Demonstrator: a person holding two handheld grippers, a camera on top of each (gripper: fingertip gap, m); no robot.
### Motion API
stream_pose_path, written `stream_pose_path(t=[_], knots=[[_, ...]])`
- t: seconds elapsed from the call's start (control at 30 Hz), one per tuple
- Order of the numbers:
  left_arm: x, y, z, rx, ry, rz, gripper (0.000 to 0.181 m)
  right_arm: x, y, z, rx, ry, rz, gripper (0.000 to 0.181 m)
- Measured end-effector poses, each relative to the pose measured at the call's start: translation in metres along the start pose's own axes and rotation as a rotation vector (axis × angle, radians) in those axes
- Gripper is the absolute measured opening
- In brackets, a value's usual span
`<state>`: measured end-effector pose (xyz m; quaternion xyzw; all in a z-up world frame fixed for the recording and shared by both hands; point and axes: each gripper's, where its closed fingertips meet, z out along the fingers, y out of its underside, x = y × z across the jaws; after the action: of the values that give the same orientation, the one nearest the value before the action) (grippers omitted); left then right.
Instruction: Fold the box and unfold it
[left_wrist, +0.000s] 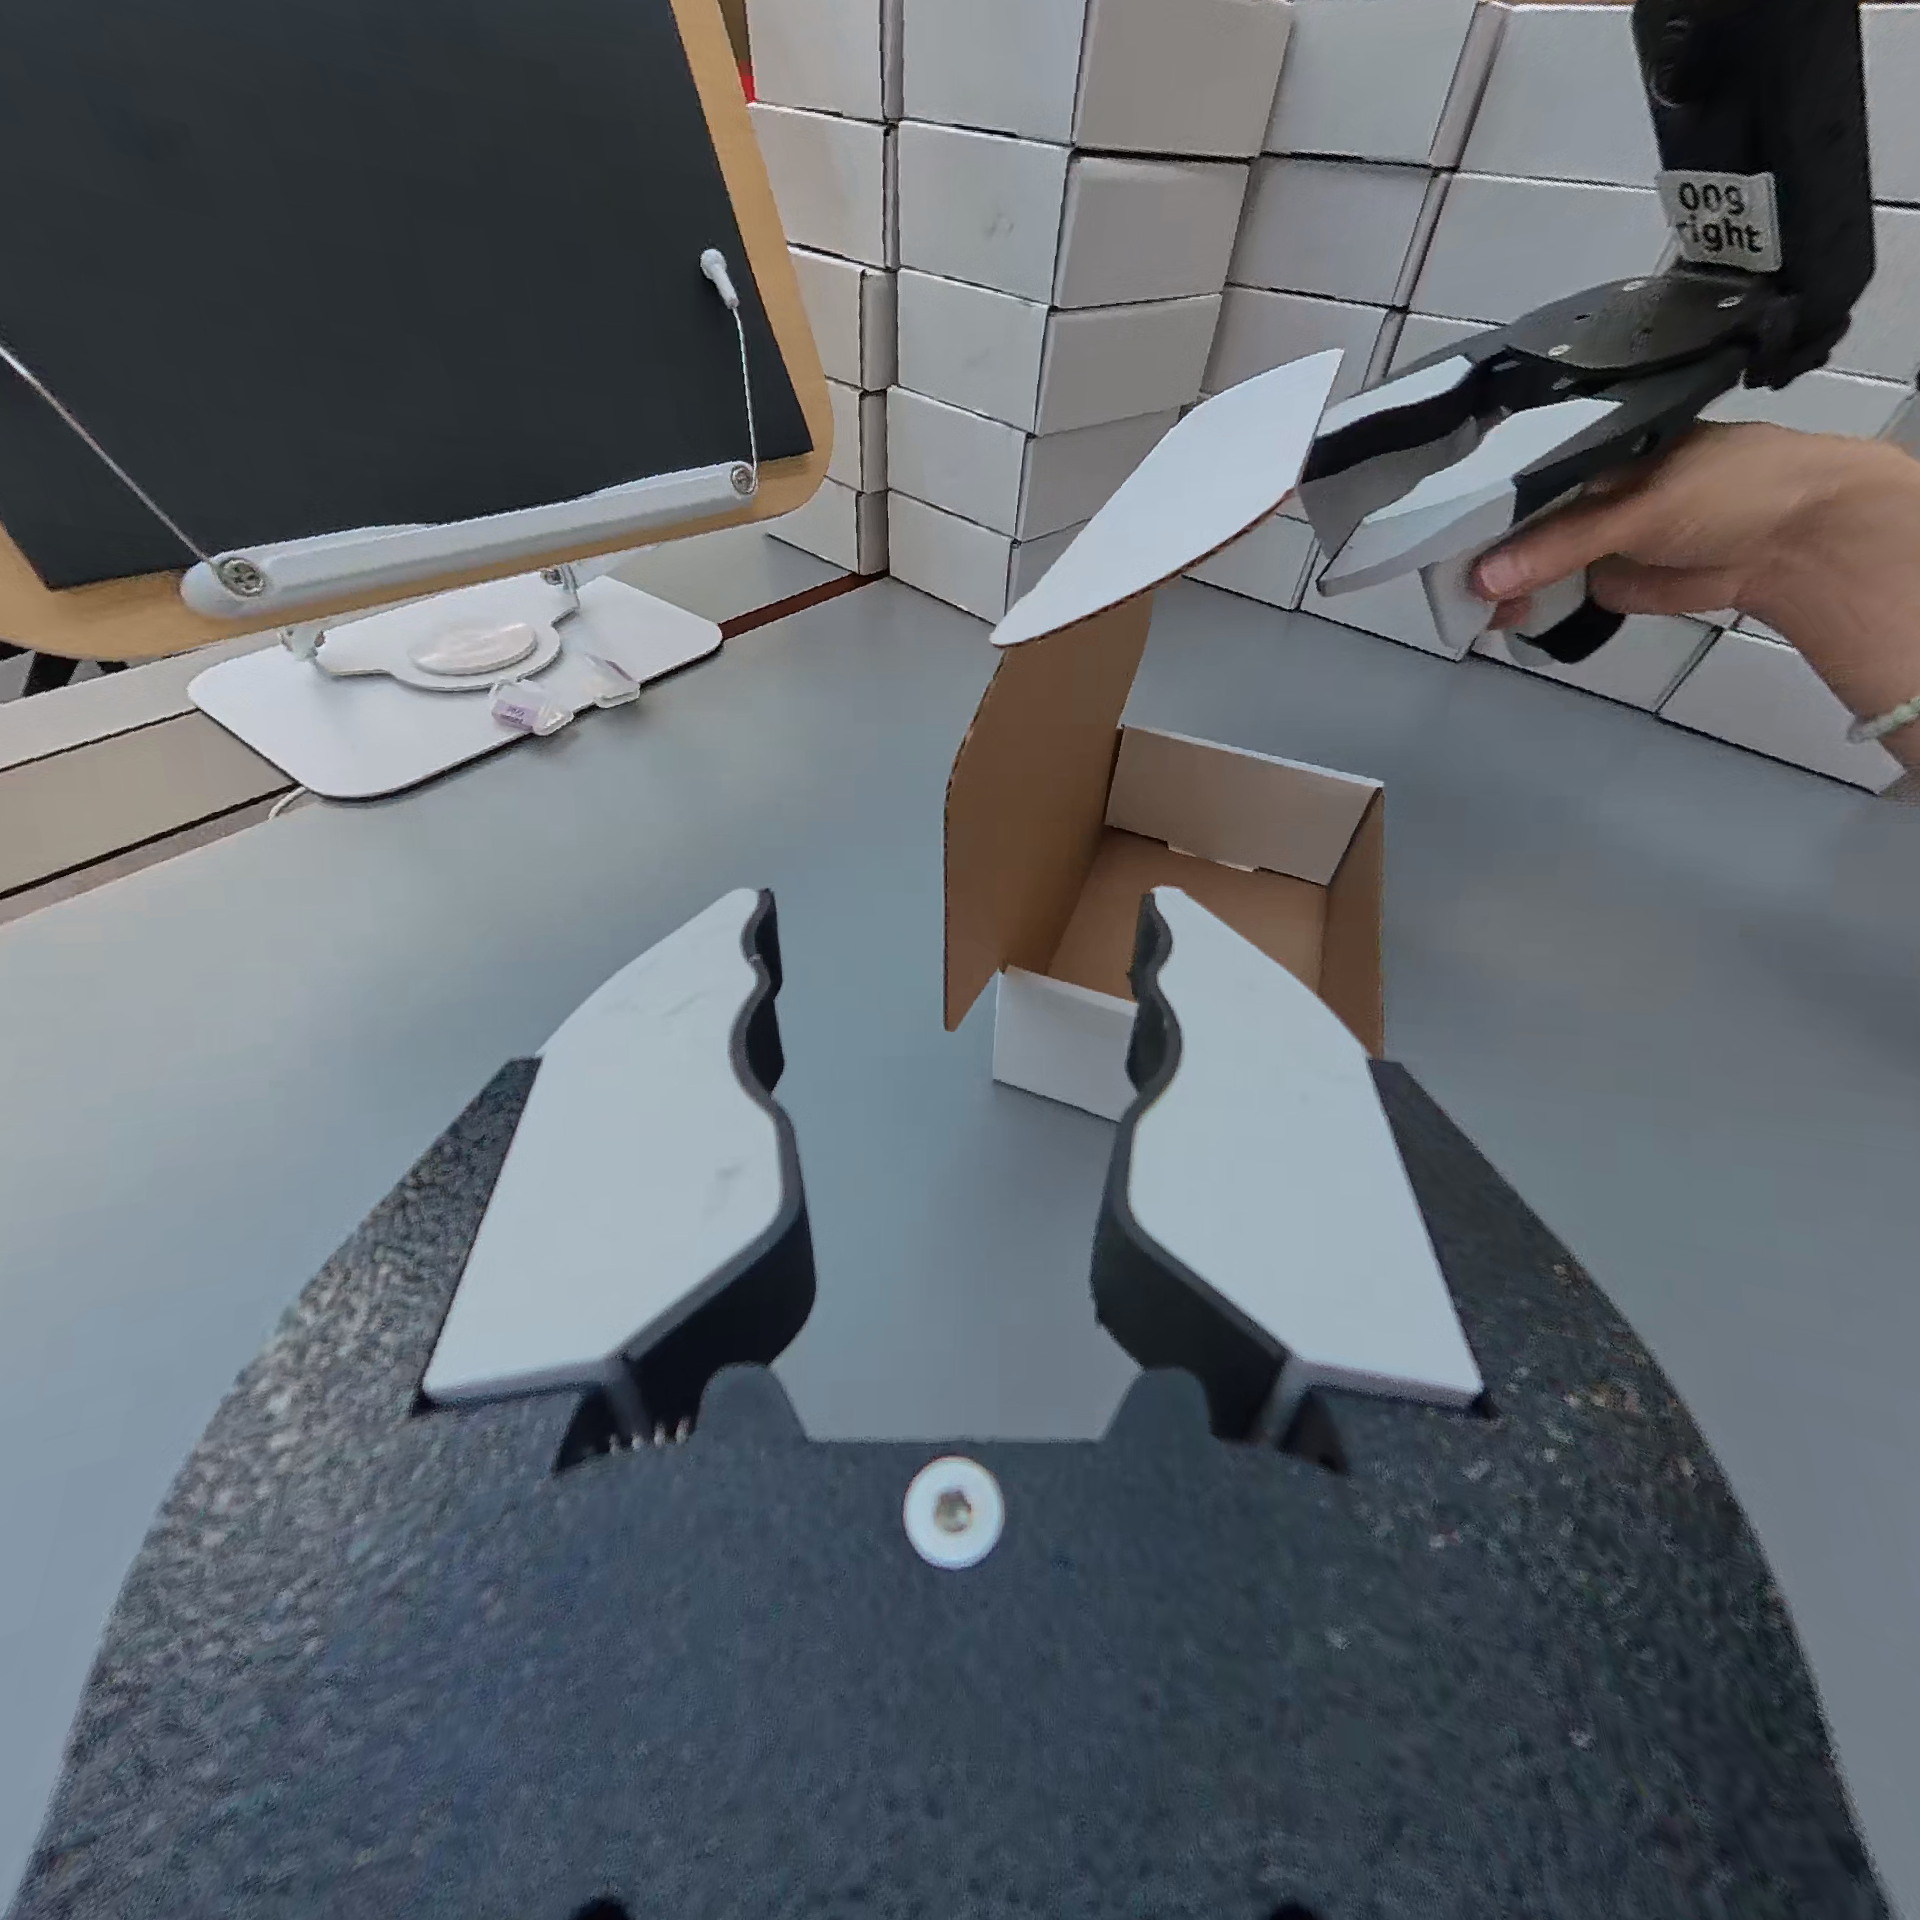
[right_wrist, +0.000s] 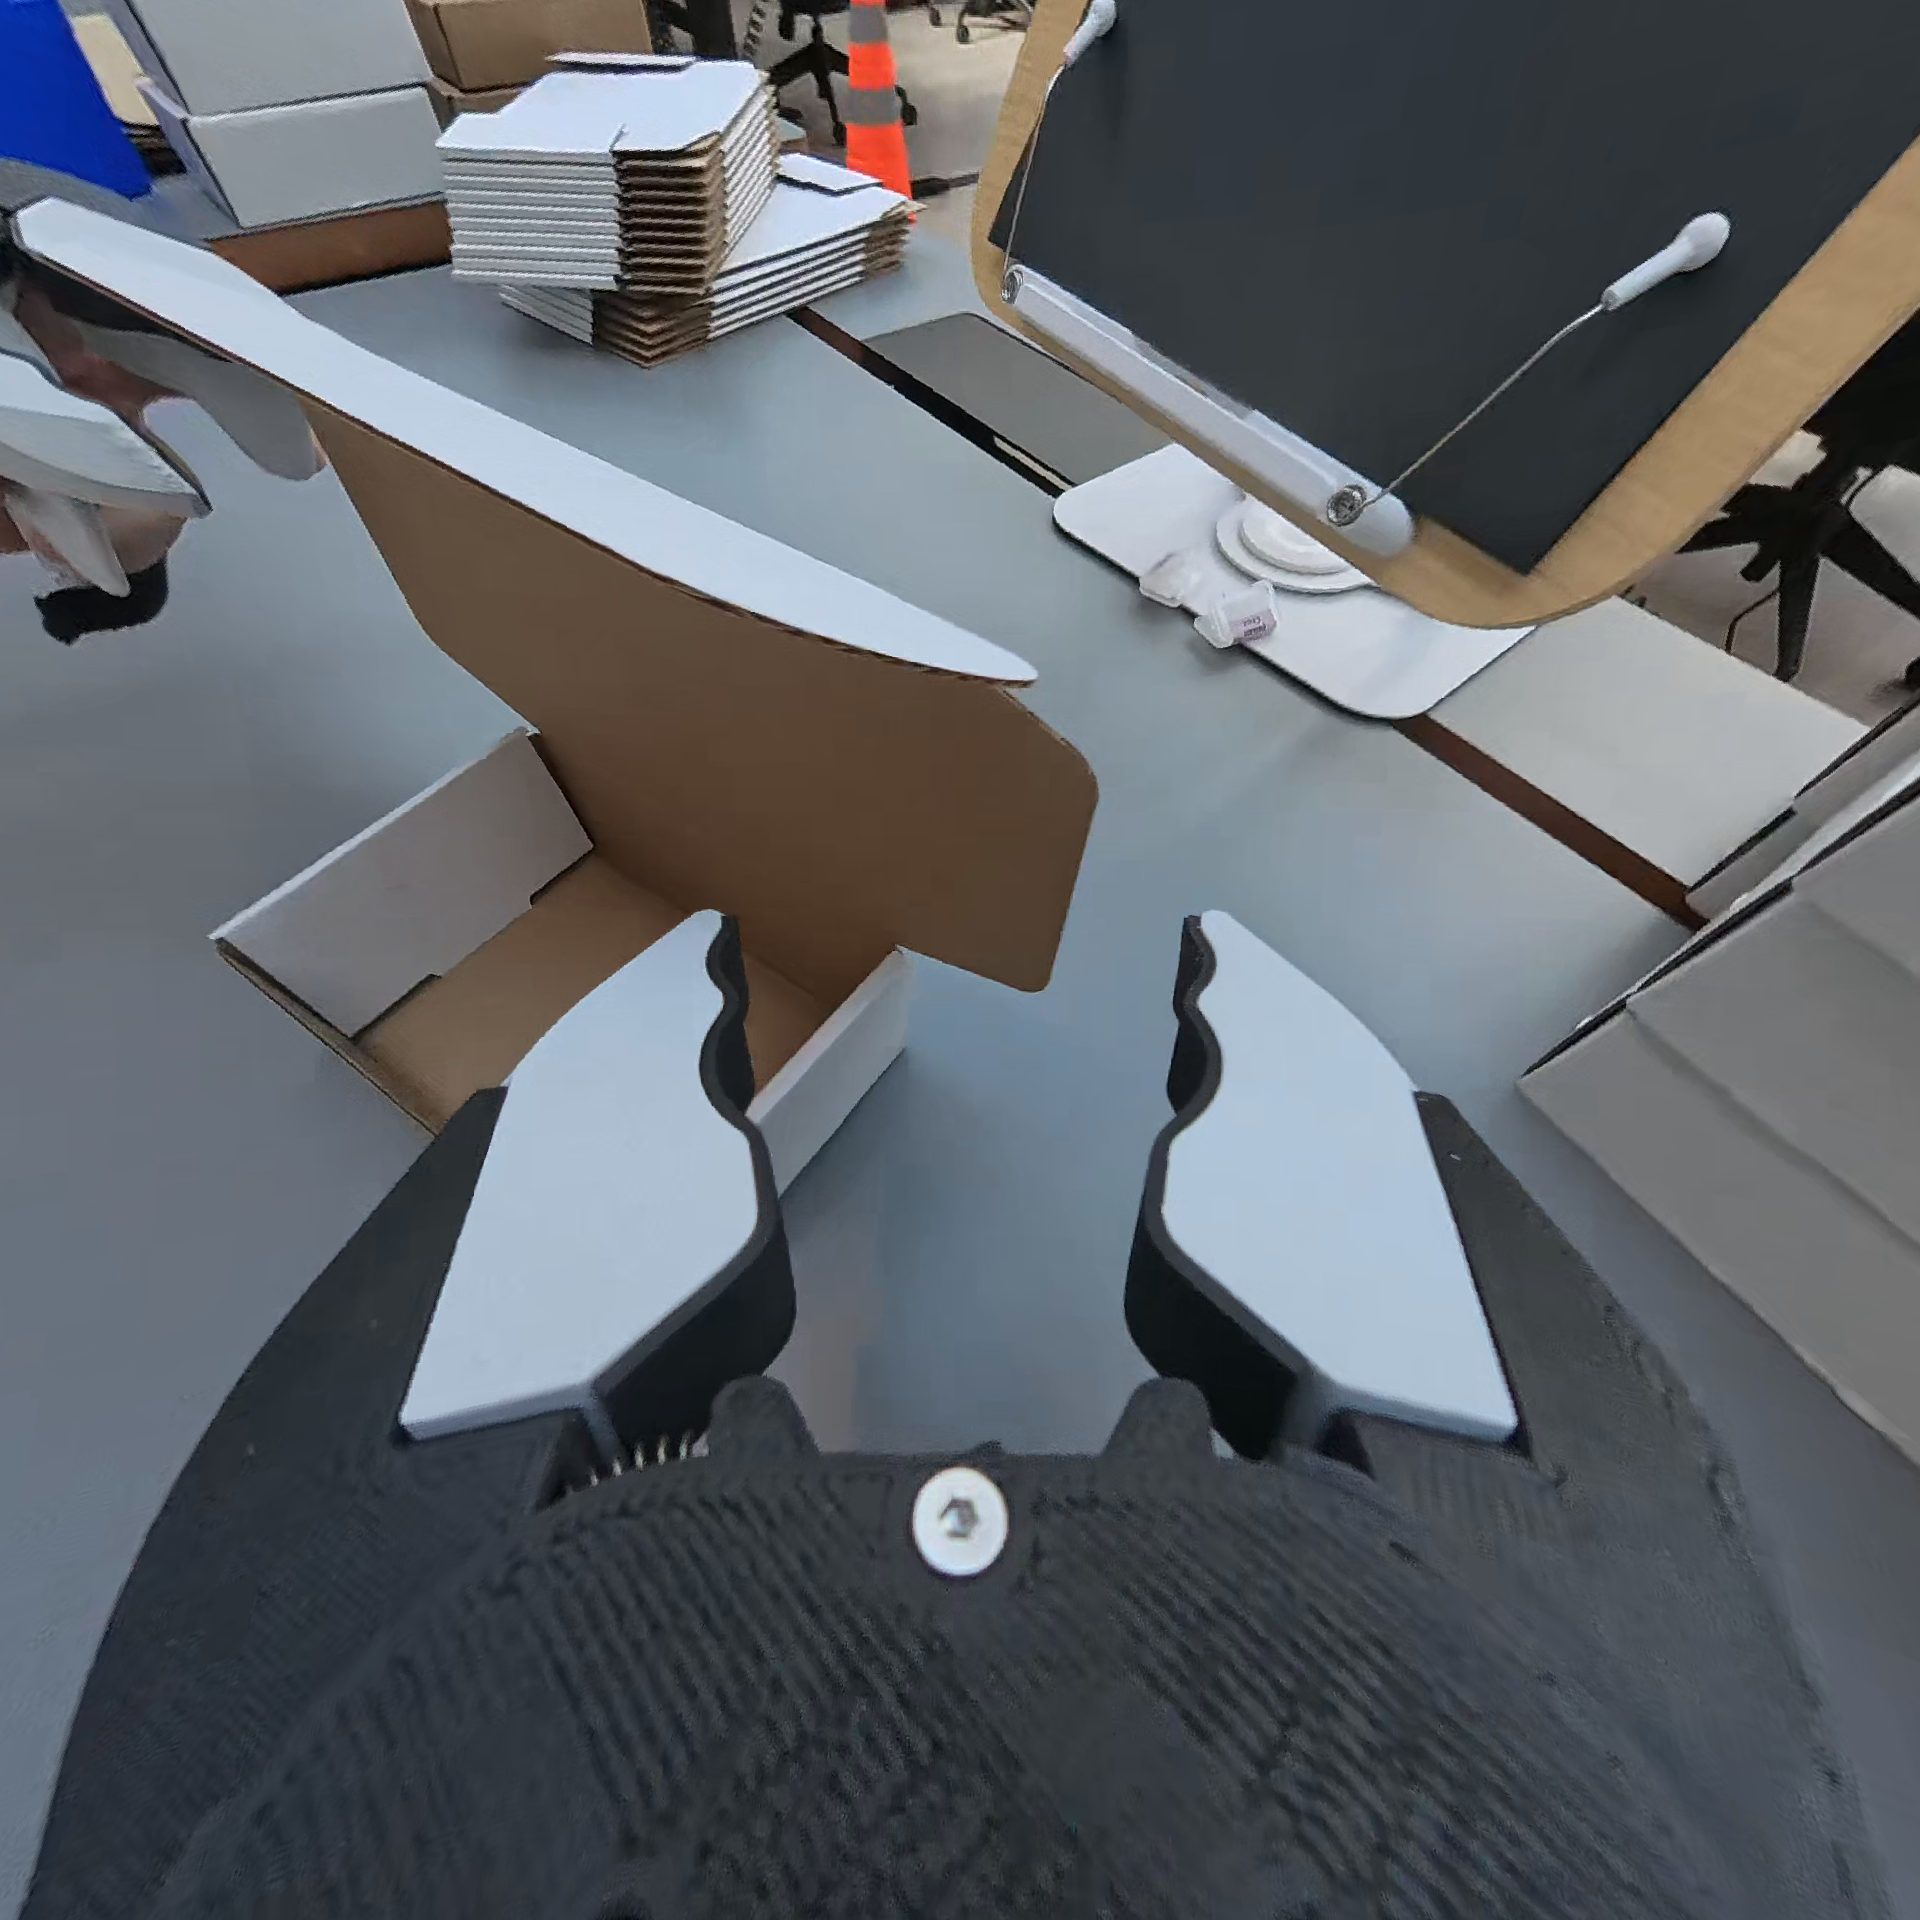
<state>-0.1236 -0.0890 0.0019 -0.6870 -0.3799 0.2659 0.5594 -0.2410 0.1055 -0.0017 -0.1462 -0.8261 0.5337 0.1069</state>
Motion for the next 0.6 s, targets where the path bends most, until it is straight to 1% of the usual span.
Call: stream_pose_path(t=[0.07, 0.1, 0.17, 0.23, 0.4, 0.53, 0.57, 0.6], knots=[[0.0, 0.001, 0.007, -0.024, 0.057, 0.048, 0.059, 0.008, 0.0, 0.005, -0.001, -0.059, -0.053, 0.072], [-0.001, 0.002, 0.01, -0.037, 0.081, 0.069, 0.058, 0.011, -0.004, 0.007, 0.023, -0.088, -0.083, 0.069], [-0.003, 0.001, 0.016, -0.042, 0.112, 0.098, 0.052, 0.01, -0.011, 0.01, 0.062, -0.17, -0.143, 0.063], [-0.004, 0.001, 0.023, -0.05, 0.15, 0.098, 0.048, 0.01, -0.014, 0.012, 0.07, -0.235, -0.186, 0.058], [-0.004, -0.004, 0.034, -0.061, 0.217, 0.098, 0.033, 0.008, -0.025, 0.016, 0.124, -0.373, -0.187, 0.043], [0.002, -0.009, 0.035, -0.067, 0.28, 0.101, 0.027, 0.007, -0.023, 0.024, 0.097, -0.404, -0.196, 0.041], [0.002, -0.009, 0.035, -0.076, 0.286, 0.106, 0.024, 0.009, -0.019, 0.027, 0.064, -0.389, -0.211, 0.036], [0.001, -0.009, 0.035, -0.081, 0.287, 0.11, 0.021, 0.008, -0.014, 0.028, 0.033, -0.4, -0.225, 0.02]])
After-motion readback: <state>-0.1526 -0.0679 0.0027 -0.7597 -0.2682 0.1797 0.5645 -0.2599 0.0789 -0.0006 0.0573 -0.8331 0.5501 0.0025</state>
